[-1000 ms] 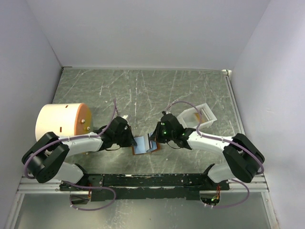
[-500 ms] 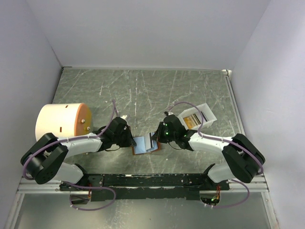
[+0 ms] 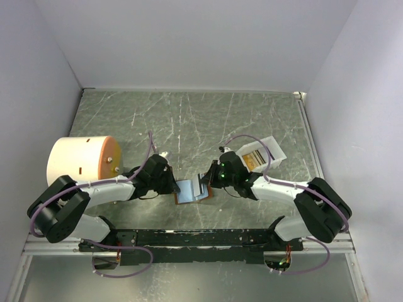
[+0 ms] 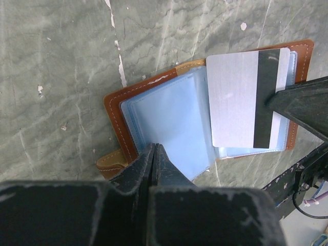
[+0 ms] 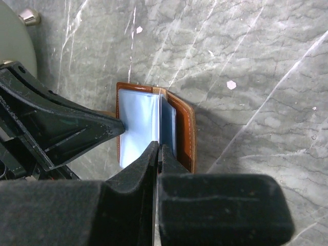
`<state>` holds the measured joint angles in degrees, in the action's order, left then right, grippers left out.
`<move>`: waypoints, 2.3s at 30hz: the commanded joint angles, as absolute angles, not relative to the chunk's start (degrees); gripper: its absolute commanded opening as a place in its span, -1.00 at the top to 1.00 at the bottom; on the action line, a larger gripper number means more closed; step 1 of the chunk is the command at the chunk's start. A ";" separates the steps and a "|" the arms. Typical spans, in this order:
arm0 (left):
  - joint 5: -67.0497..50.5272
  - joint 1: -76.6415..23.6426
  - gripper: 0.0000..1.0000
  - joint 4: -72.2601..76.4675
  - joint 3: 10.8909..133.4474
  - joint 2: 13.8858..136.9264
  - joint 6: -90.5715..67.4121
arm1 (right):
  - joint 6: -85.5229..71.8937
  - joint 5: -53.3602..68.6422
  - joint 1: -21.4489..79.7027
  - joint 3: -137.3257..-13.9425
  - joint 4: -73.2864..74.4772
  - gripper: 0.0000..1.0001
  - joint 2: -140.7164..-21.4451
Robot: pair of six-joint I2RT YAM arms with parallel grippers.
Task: Put the credit cards into the card holder
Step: Insert the credit card into the card holder.
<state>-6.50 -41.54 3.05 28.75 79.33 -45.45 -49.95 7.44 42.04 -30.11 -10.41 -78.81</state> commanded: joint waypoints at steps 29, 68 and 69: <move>-3.24 -40.99 0.86 0.62 27.13 79.02 -45.31 | -46.17 13.56 41.49 -24.34 -21.63 1.00 -82.89; -3.53 -41.04 0.86 1.90 25.82 78.88 -46.13 | -51.91 8.91 41.66 -20.08 -22.89 1.00 -81.62; -3.59 -40.97 0.86 1.98 25.77 79.00 -46.14 | -52.13 8.98 41.72 -19.93 -23.12 1.00 -82.05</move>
